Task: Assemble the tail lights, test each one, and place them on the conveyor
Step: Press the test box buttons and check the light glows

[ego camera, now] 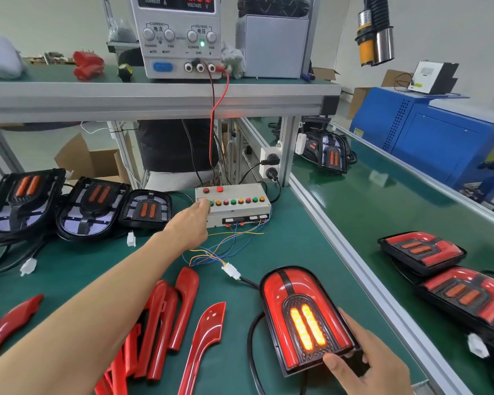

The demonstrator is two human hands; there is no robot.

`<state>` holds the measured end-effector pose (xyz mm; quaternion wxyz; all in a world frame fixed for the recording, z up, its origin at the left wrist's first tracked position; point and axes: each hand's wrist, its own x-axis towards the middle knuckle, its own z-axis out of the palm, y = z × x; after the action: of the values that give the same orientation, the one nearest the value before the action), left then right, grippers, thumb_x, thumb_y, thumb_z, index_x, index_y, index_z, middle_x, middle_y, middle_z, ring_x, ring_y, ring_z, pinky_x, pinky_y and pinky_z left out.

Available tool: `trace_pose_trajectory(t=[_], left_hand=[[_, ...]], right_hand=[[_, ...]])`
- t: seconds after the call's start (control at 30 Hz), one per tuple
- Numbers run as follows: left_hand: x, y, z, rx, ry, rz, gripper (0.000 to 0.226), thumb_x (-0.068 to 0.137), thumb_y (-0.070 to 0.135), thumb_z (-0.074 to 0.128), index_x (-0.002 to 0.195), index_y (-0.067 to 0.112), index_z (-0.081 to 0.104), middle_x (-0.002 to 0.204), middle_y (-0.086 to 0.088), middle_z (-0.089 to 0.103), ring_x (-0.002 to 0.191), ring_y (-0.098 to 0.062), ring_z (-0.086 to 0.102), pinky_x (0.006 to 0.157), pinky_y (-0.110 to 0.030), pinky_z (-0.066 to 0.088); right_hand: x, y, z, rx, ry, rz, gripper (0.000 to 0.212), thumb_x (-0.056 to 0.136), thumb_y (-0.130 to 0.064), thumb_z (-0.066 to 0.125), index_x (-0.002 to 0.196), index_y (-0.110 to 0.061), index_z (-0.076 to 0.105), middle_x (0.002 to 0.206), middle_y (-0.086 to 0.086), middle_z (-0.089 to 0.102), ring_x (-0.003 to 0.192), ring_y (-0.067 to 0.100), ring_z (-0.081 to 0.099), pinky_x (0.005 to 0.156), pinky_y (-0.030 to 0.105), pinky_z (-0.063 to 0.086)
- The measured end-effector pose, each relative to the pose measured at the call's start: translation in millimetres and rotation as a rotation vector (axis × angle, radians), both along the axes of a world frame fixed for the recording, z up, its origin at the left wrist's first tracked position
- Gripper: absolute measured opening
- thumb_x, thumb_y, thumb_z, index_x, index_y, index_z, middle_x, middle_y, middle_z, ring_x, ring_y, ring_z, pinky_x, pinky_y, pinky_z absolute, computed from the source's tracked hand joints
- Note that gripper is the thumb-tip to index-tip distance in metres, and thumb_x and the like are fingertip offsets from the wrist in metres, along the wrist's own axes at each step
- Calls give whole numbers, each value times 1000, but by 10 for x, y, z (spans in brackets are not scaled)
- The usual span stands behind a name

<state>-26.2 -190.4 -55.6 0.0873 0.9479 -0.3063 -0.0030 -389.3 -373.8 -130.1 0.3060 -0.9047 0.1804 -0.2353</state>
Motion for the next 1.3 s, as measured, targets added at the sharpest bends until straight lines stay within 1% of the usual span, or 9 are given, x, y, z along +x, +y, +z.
trace_pose_trajectory(t=[0.07,0.13,0.23,0.37,0.6,0.8,0.9,1.17,1.3], left_hand=[[35,-16,-10,-4,-5,-18,55,88,-4,49,141,9,37,143,-18,44,117,-41,55,91,-45,47],[47,-53,-19,14,-10,-32,67,89,-2,50,150,14,31,147,-18,36,122,-43,51,100,-46,46],[46,-109,-33,63,-20,-6,75,90,3,51,157,23,23,149,-20,26,126,-44,45,104,-48,44],[54,-133,-50,104,-13,24,78,91,7,50,160,27,19,159,-21,9,136,-46,35,110,-50,40],[88,-195,-14,67,44,67,73,92,3,45,158,30,28,159,-18,11,136,-46,32,112,-50,36],[90,-213,1,71,66,85,73,92,4,46,158,30,27,159,-18,11,137,-46,31,112,-50,35],[103,-206,3,78,68,80,73,93,5,47,158,28,24,159,-20,10,138,-47,30,114,-50,32],[107,-223,3,77,75,88,73,92,3,46,158,29,27,159,-21,12,138,-47,30,113,-50,33],[97,-224,8,89,71,83,73,93,3,47,158,30,27,159,-20,13,138,-46,30,112,-50,34]], right_hand=[[3,20,28,8,2,5,70,84,-87,40,145,-54,35,114,-54,51,95,-29,54,62,-9,38],[-3,31,29,28,-12,13,69,86,-84,43,149,-57,32,115,-47,55,92,-23,59,66,-9,39],[-8,31,11,30,-32,11,71,87,-84,43,151,-57,29,117,-47,55,92,-23,59,66,-10,39],[-10,22,18,27,-32,19,71,87,-84,43,151,-56,30,116,-45,56,92,-22,59,67,-8,40],[7,22,33,22,-41,28,67,88,-81,47,150,-57,32,114,-51,54,93,-25,58,61,-10,35],[9,-24,7,15,-34,31,68,87,-82,47,149,-58,33,113,-49,57,90,-22,61,62,-7,40],[13,-39,18,7,-26,37,70,86,-83,46,150,-58,32,113,-41,60,89,-18,63,68,-5,45],[15,-6,63,4,-38,24,68,85,-85,42,147,-63,31,110,-41,61,88,-18,63,66,-3,46],[27,37,104,8,-56,-2,66,85,-86,40,146,-64,31,112,-41,60,88,-20,61,64,-7,40]])
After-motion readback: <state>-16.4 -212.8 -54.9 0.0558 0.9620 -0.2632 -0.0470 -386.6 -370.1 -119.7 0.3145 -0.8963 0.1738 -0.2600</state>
